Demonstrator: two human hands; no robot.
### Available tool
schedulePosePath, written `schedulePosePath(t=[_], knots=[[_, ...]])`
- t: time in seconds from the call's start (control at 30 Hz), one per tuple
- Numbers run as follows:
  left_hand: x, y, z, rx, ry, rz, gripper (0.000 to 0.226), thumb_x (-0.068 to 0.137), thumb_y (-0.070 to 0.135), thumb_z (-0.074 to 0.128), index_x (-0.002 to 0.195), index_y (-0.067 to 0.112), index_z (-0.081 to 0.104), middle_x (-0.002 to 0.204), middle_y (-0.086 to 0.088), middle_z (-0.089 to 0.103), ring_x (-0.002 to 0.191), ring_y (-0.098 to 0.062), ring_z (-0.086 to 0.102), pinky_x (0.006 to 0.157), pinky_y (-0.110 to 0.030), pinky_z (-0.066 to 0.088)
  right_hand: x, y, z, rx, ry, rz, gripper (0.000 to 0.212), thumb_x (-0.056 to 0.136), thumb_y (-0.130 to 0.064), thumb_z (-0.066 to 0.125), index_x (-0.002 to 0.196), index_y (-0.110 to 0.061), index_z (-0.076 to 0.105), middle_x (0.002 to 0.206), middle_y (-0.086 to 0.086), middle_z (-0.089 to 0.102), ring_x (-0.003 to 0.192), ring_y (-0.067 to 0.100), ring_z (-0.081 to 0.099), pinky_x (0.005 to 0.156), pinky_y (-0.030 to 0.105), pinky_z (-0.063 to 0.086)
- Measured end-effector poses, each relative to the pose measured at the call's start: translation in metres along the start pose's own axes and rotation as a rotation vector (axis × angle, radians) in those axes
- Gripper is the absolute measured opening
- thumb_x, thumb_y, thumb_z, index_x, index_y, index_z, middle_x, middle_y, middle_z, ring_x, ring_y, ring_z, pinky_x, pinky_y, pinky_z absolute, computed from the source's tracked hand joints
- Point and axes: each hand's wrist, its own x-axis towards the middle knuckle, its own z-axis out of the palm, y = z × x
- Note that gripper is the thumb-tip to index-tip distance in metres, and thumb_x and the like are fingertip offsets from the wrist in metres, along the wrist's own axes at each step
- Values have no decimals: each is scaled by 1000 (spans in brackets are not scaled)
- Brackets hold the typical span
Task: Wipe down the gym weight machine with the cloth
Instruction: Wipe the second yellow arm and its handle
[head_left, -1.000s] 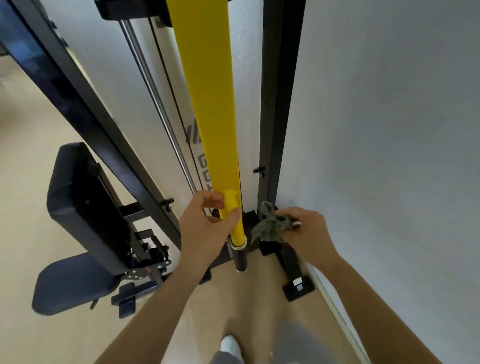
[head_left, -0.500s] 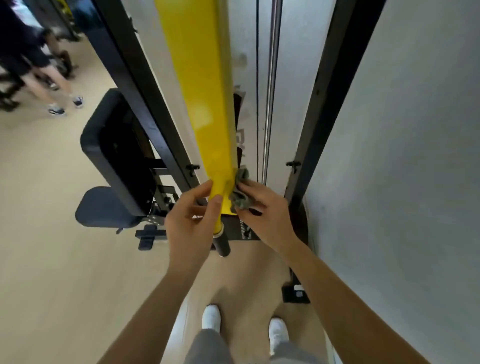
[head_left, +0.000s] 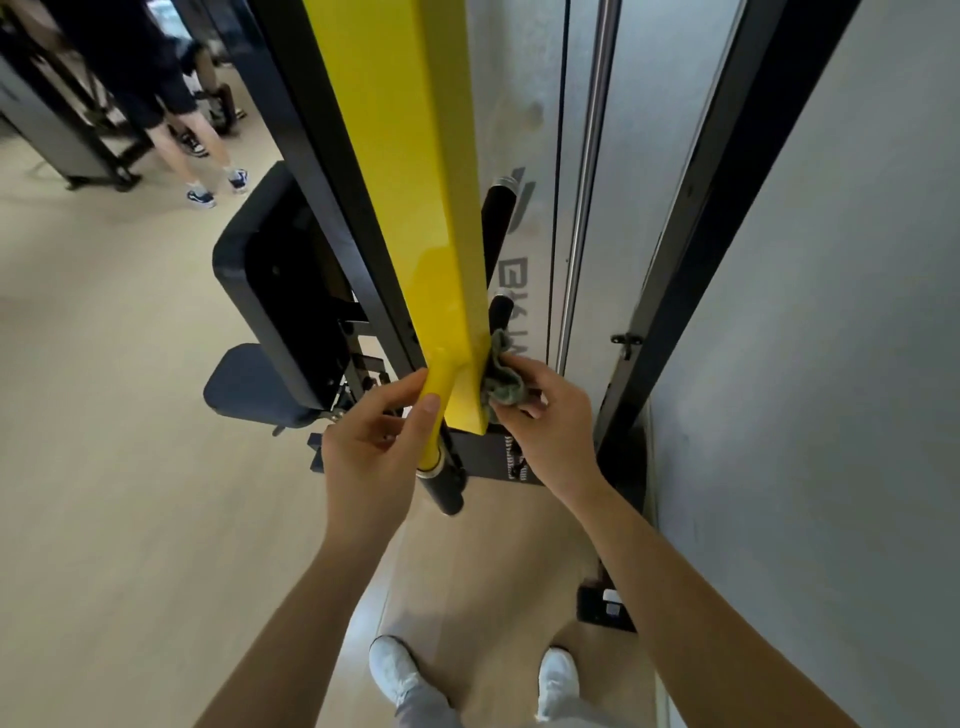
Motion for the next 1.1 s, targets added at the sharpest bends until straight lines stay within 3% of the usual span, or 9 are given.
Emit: schedulePosePath(t=[0.13, 0.27, 0.47, 0.6, 0.77, 0.9, 1.0, 1.1], knots=[[1, 0, 1, 9, 2, 7, 28, 91, 30, 65, 117, 22, 73, 97, 14, 75, 82, -14, 68, 68, -17, 54, 7, 2, -6, -46, -162, 45, 47, 92, -6, 69, 136, -16, 57, 119, -8, 64, 107, -11, 59, 90, 8, 48], [0, 2, 1, 32, 3, 15, 29, 90, 35, 62, 117, 26, 70, 99, 15, 74, 84, -10, 67, 69, -14, 54, 11, 12, -19, -144, -350, 149, 51, 91, -8, 69, 139, -18, 54, 120, -3, 66, 107, -1, 60, 100, 23, 50], [-1, 3, -1, 30, 5, 9, 31, 87, 38, 61, 115, 27, 70, 94, 28, 71, 84, -4, 68, 67, -10, 51, 31, -9, -50, 199, -608, 376, 61, 89, 8, 64, 142, -20, 52, 130, 4, 63, 114, 20, 67, 88, 42, 60], [-3, 5, -1, 27, 8, 21, 26, 87, 37, 62, 111, 33, 69, 92, 27, 71, 82, -2, 67, 65, -8, 49, 42, -16, -52, 187, -579, 353, 53, 89, 11, 63, 130, -22, 61, 124, 8, 65, 106, 23, 71, 82, 45, 62], [-4, 3, 1, 31, 13, 28, 34, 86, 40, 61, 115, 26, 71, 97, 15, 73, 83, -1, 68, 65, -7, 50, 56, -11, -41, 92, -325, 137, 38, 89, 4, 67, 119, -20, 69, 115, 3, 71, 109, 16, 68, 98, 49, 54], [-4, 3, 2, 32, 9, 36, 25, 87, 38, 61, 111, 34, 69, 98, 15, 73, 83, -4, 68, 66, -8, 51, 61, -26, -31, 241, -301, 100, 46, 94, 9, 55, 122, -25, 66, 123, 4, 68, 115, 17, 65, 101, 41, 53], [-5, 5, 1, 31, 7, 35, 25, 88, 36, 62, 111, 33, 70, 98, 15, 73, 83, -6, 68, 66, -9, 51, 57, -21, -28, 88, -467, 143, 47, 95, 7, 53, 131, -22, 61, 124, 1, 66, 111, 10, 64, 95, 29, 55], [-7, 5, 0, 38, 10, 38, 24, 88, 36, 61, 111, 33, 69, 94, 21, 72, 83, -2, 67, 66, -8, 50, 52, -7, -35, -66, -593, 158, 50, 95, -2, 61, 140, -23, 56, 129, -5, 63, 120, 7, 58, 95, 19, 45]])
